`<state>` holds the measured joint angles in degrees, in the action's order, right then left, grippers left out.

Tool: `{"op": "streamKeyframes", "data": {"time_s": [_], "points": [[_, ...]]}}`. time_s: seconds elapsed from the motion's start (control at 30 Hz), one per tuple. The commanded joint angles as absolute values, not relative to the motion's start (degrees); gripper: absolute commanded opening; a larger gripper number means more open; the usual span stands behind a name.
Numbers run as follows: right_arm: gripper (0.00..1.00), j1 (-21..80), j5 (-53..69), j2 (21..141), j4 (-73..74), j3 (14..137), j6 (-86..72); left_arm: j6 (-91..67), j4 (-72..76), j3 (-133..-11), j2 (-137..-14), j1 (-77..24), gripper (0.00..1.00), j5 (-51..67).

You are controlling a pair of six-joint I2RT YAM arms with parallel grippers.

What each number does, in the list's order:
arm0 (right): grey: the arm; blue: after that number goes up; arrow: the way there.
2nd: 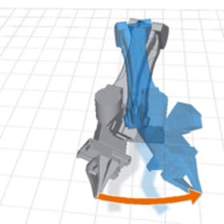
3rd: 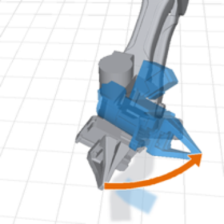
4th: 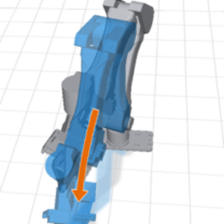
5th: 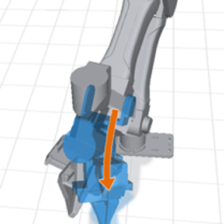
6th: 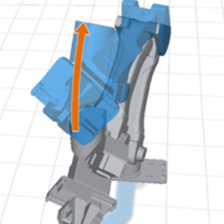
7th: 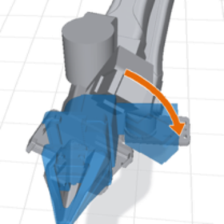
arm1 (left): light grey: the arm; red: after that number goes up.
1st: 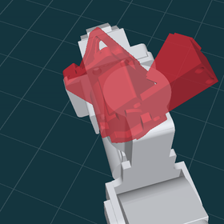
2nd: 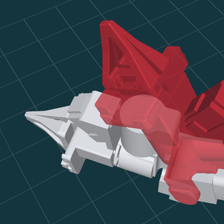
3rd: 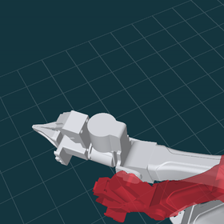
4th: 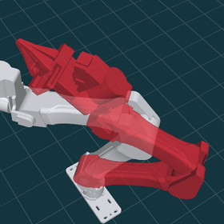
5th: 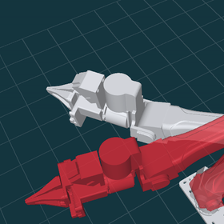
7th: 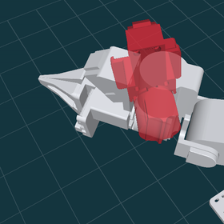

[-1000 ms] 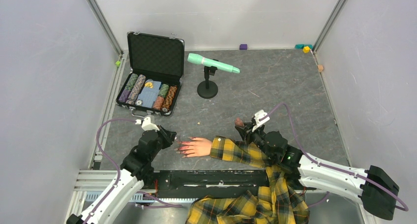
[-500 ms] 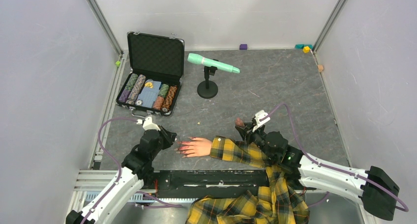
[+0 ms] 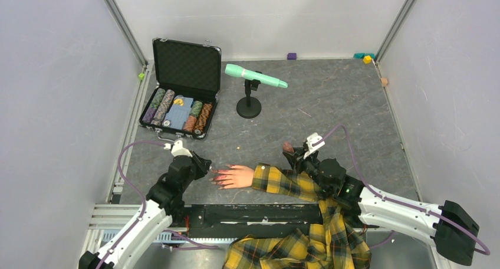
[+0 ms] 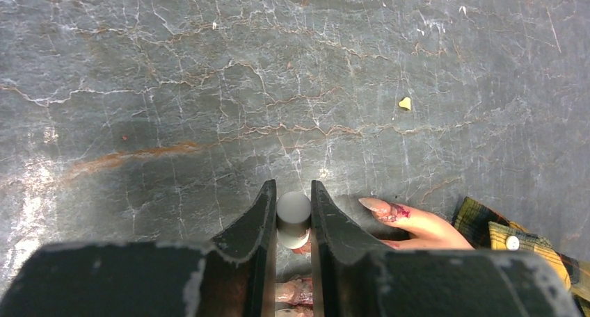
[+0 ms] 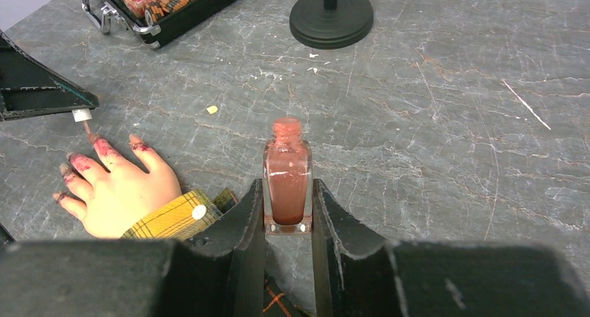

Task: Paint the nails
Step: Paint the nail polish on the nail.

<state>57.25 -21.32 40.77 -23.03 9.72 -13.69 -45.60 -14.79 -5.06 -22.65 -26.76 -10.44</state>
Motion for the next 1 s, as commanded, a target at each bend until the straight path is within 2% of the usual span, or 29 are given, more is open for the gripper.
{"op": "streamKeyframes", "data": {"time_s": [0.0, 0.97], "points": [[0.00, 57.4, -22.6, 39.8, -25.5, 9.6, -13.6, -45.6, -12.9, -6.1, -23.3, -26.9, 0.02, -12.1], [0.00, 57.4, -22.7, 39.9, -25.3, 9.9, -13.5, -47.7, -15.3, -6.4, -22.5, -26.9, 0.02, -15.0]]}}
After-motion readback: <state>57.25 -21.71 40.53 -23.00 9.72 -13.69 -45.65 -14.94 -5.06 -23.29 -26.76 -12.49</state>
